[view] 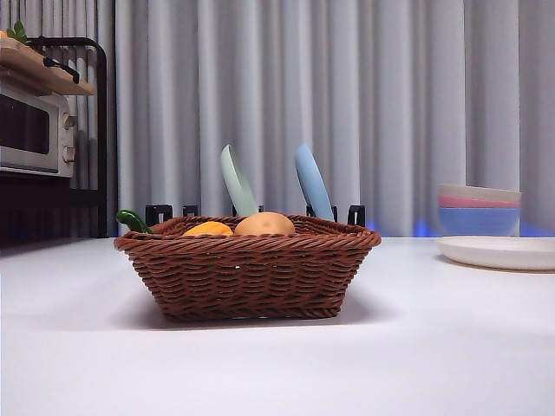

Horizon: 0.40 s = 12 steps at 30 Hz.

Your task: Pick up the basket,pick up the corn from the table,pick up the potato from the table,pick up the cucumber from the table,put all items into the basket

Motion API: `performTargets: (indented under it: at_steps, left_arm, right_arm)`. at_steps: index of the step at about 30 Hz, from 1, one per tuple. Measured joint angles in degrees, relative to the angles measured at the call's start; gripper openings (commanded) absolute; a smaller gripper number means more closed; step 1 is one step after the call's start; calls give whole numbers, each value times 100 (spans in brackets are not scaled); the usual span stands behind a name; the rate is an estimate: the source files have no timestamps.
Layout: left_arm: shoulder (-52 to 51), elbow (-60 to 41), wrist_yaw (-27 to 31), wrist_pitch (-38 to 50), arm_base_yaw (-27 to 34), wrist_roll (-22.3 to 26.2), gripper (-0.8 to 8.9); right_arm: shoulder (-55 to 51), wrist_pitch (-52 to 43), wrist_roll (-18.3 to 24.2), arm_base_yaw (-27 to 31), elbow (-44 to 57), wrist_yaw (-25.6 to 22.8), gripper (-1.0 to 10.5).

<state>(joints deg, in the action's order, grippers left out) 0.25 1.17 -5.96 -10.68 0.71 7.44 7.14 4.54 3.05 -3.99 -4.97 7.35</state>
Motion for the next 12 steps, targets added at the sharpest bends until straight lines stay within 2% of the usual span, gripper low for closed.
performTargets:
  at_steps: [7, 12]
  left_arm:
    - [0, 0, 0, 0, 0, 0, -3]
    - [0, 0, 0, 0, 0, 0, -3]
  right_arm:
    - [-549, 37, -46, 0, 275, -2, -15]
    - [-693, 422, -232, 0, 374, 2, -15]
